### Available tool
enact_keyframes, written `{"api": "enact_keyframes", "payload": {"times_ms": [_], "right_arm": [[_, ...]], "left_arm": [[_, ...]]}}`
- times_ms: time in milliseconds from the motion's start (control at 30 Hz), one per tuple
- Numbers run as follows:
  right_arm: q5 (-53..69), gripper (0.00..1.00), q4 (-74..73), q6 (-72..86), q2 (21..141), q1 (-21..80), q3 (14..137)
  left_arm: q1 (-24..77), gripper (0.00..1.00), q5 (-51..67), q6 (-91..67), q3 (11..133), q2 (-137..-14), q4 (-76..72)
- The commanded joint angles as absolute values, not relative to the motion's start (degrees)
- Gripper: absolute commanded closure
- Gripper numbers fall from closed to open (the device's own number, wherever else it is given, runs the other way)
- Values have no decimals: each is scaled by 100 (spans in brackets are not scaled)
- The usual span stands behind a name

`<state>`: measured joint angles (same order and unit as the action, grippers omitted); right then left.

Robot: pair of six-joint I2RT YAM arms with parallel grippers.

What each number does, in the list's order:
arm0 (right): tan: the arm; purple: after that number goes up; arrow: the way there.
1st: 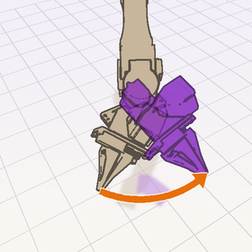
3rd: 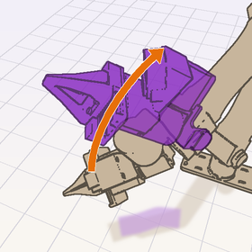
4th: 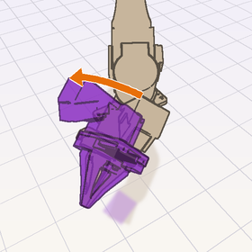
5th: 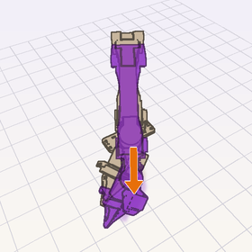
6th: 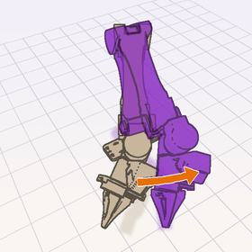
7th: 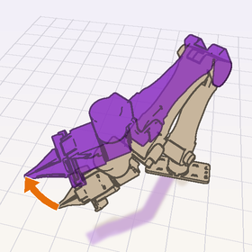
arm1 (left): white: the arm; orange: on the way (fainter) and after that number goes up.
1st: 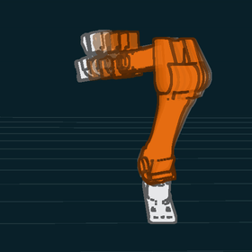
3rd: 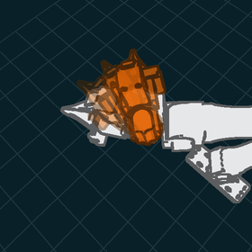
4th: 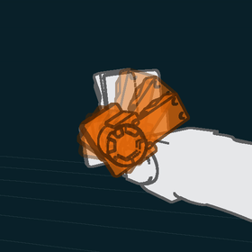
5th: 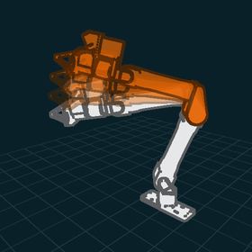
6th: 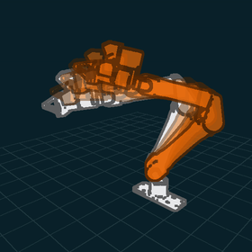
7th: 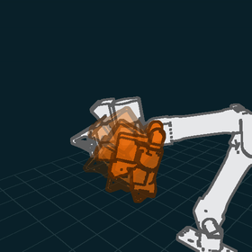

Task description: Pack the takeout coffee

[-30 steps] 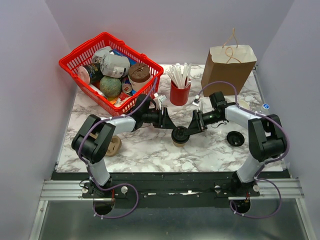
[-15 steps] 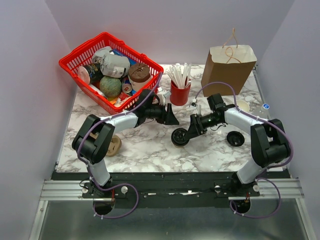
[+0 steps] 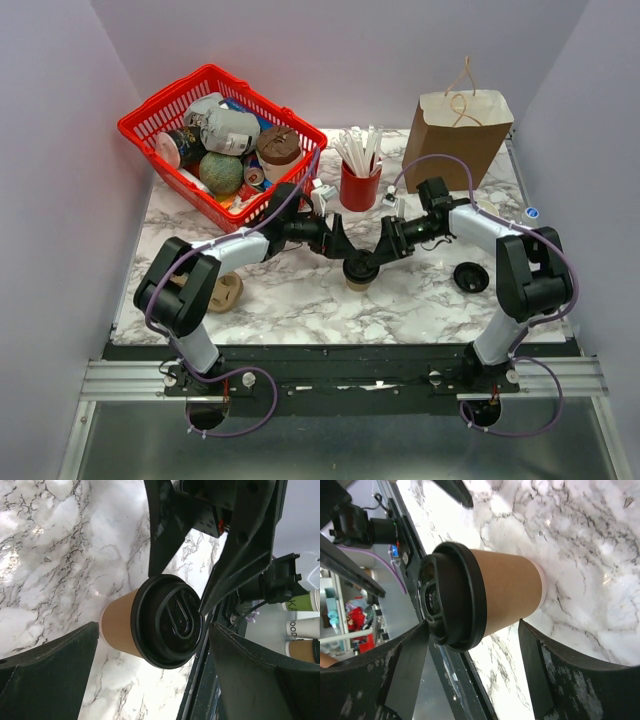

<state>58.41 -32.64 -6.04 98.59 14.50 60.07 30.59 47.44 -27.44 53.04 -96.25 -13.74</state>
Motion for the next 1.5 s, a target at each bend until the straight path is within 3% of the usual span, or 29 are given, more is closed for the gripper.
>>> {"api": "enact_keyframes", "payload": {"times_ms": [0,300,933,1467], "right_arm": [[6187,18,-3226,-598,10055,1406,6258],[6424,18,-2909,-185,10388,1397,6398],[6917,43,-2347,712,11171,1160,5985],[6751,44,-2390,248,10802,1431,5783]], "left_arm": [[3155,1,4896,-2408,5229,-9519,-1143],[3305,1,4939,-2338,5116,-9703,-1212],[3270,8,5388,-2839,4615,-10318,-2434],[3164,10,5423,-2611,4149,-10626,-2918]]}}
